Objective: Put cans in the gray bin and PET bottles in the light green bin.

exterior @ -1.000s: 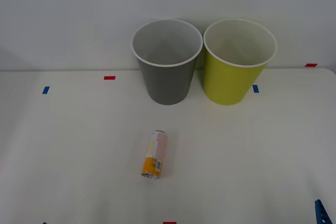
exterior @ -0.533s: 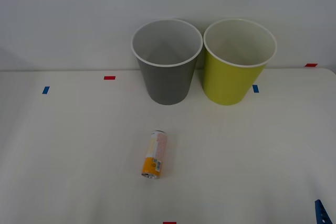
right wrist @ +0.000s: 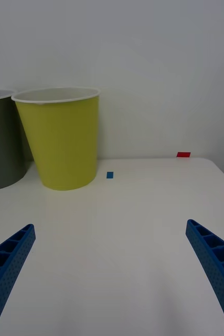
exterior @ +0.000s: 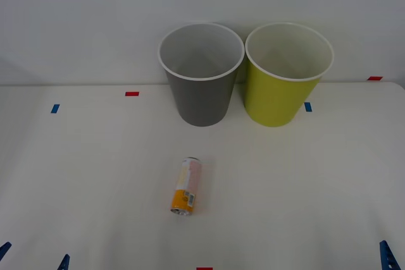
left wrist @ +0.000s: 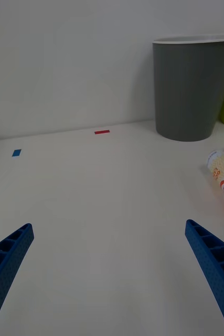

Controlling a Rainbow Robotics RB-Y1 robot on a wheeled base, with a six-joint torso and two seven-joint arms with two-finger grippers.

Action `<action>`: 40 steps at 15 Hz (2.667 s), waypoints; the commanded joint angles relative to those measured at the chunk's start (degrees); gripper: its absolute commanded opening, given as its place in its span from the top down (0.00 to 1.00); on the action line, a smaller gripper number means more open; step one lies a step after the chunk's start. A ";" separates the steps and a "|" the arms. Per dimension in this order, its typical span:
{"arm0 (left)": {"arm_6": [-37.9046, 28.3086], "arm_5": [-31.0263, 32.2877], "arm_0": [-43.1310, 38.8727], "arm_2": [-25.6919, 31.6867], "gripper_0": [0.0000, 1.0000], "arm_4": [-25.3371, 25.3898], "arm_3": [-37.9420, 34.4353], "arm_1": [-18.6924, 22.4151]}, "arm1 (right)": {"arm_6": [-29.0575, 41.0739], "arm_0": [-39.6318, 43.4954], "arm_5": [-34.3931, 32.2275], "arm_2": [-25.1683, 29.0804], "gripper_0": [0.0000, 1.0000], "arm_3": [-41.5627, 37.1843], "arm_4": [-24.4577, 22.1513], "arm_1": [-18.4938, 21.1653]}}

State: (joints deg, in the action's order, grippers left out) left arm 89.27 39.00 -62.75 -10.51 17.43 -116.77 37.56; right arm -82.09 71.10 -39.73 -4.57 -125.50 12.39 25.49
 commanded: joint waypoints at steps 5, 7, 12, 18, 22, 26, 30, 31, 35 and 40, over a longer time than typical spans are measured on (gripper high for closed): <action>0.11 -17.73 7.73 -0.22 0.00 1.82 -7.25 6.30 | 0.00 0.00 0.00 0.00 0.00 -0.01 0.00 0.00; 0.20 -22.83 9.93 -0.22 0.00 1.55 -9.09 7.44 | 0.00 0.00 0.00 0.00 0.00 -0.01 0.00 0.00; 0.02 -37.59 14.06 -0.13 0.00 1.64 -15.59 8.93 | 0.00 0.00 0.00 0.00 0.00 -0.01 0.00 0.00; -0.24 -54.91 23.46 0.05 0.00 1.90 -18.23 9.73 | 0.00 0.00 0.00 0.00 0.00 -0.01 0.00 0.00; -1.73 -72.49 28.29 1.72 0.00 3.22 -24.65 9.81 | 0.00 0.00 0.00 0.00 0.00 -0.01 0.00 0.00; -3.84 -83.21 35.59 2.42 0.00 9.90 -24.65 9.81 | 0.00 0.00 0.00 0.00 0.00 -0.01 0.00 0.00; -4.19 -102.28 46.05 4.88 0.00 19.48 -24.65 8.23 | 0.00 0.00 0.00 0.00 0.00 -0.01 0.00 0.00; -4.11 -104.65 47.28 5.58 0.00 20.54 -24.65 7.26 | 0.00 0.00 0.00 0.00 0.00 -0.01 0.00 0.00; -3.05 -114.50 52.46 7.25 0.00 21.33 -24.74 2.25 | 0.00 0.00 0.00 0.00 0.00 -0.01 0.00 0.00; -2.88 -124.25 59.58 7.25 0.00 21.59 -24.47 -3.28 | 0.00 0.00 0.00 0.00 0.00 -0.01 0.00 0.00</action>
State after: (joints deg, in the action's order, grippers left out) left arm 86.68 -83.56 -4.27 -3.25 39.31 -141.37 35.62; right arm -82.09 71.10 -39.73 -4.57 -125.51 12.39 25.49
